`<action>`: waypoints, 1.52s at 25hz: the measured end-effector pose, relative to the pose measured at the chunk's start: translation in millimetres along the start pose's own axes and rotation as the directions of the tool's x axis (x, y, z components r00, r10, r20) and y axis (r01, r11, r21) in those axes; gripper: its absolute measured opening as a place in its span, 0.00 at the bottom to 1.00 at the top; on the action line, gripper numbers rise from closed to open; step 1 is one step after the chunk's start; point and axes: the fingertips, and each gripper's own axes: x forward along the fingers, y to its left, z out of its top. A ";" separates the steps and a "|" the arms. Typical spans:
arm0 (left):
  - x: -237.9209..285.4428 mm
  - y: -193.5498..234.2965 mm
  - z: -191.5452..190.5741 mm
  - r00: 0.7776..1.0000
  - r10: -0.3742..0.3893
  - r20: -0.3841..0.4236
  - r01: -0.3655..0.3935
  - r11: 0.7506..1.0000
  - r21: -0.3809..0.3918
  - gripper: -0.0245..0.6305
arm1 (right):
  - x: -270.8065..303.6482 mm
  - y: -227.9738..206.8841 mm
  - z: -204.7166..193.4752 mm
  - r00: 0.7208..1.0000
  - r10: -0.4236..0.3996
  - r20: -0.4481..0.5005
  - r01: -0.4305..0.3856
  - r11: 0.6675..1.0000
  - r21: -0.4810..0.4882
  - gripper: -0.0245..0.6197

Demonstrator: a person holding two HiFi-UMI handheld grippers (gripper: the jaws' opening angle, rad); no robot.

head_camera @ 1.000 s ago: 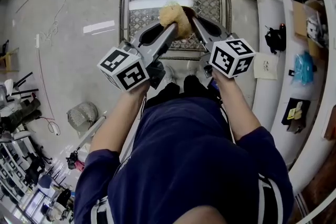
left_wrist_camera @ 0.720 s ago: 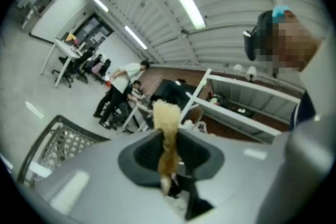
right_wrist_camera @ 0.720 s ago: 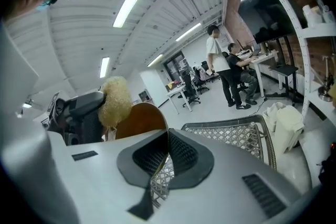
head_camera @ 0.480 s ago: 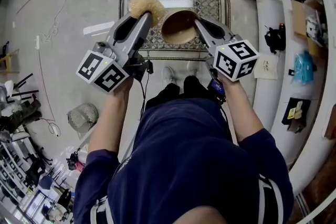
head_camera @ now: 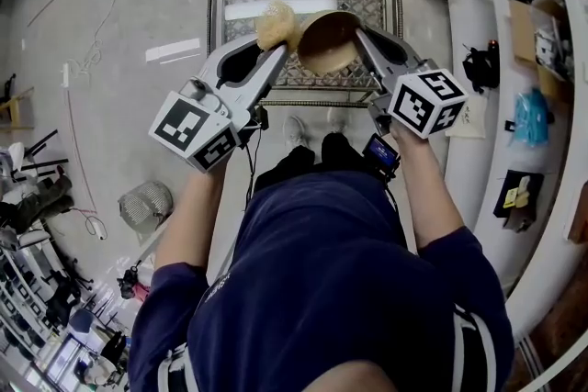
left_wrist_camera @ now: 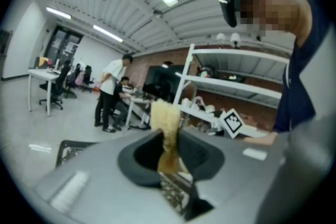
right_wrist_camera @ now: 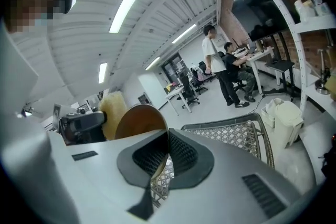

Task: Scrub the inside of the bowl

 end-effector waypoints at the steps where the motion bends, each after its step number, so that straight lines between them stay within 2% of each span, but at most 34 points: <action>1: -0.5 0.3 -3.7 1.000 0.000 -0.005 0.000 1.000 -0.009 0.15 | 0.6 -1.8 2.2 1.000 -0.001 0.005 0.001 1.000 0.004 0.06; 4: -0.8 4.2 -12.5 1.000 0.004 -0.016 -0.004 1.000 -0.031 0.15 | 4.0 -6.0 5.2 1.000 -0.002 0.009 0.002 1.000 0.013 0.06; 8: -2.2 9.0 -24.3 0.998 0.022 -0.055 -0.024 0.999 -0.023 0.15 | 4.8 -8.4 10.1 1.000 0.010 0.030 -0.011 0.999 0.045 0.06; 13: -4.1 14.8 -33.9 0.997 0.045 -0.069 -0.050 0.997 -0.064 0.15 | 4.7 -7.6 13.2 0.999 0.024 0.029 -0.025 0.999 0.040 0.06; 22: -5.4 15.4 -54.4 0.992 0.047 -0.117 -0.057 0.995 -0.084 0.15 | 5.9 -3.0 8.1 0.999 0.051 0.018 -0.052 0.998 0.039 0.06; 38: -10.4 14.2 -58.8 0.990 0.048 -0.130 -0.060 0.994 -0.090 0.15 | 8.9 -0.2 3.2 0.998 0.057 -0.011 -0.057 0.998 0.024 0.06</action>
